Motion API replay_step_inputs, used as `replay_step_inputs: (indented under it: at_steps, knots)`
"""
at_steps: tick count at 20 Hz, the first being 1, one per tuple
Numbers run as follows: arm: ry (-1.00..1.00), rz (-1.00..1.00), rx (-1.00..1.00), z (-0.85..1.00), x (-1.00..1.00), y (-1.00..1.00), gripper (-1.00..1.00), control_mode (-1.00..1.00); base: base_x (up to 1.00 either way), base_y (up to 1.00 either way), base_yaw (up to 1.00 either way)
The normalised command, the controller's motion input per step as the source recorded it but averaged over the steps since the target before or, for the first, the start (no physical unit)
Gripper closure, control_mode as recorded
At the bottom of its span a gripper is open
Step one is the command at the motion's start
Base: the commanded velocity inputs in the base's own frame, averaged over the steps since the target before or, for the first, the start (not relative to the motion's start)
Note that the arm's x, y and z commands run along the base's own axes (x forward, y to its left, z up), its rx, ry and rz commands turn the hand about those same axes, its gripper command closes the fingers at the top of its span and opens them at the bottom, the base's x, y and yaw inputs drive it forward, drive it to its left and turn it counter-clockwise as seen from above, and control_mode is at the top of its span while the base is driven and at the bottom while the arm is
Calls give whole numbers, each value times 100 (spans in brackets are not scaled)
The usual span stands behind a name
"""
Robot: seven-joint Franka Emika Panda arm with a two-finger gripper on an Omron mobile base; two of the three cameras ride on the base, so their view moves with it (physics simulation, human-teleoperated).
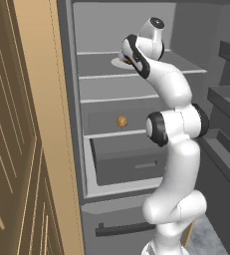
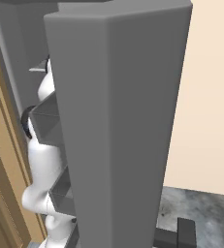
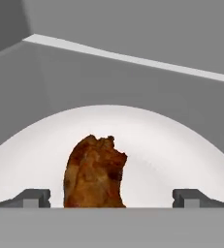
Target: Transport the chicken drumstick from the fridge to the microwave and turn on the microwave.
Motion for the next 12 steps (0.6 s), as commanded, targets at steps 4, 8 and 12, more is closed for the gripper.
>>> replay_step_inputs:
  at_steps: [4,8,12]
  knots:
    - [7,0,0,-16,28,7,-100,-100,0,0,0]
    - [9,0,0,-27,21,14,-100,-100,0,0,0]
    - [7,0,0,-17,22,7,-100,-100,0,0,0]
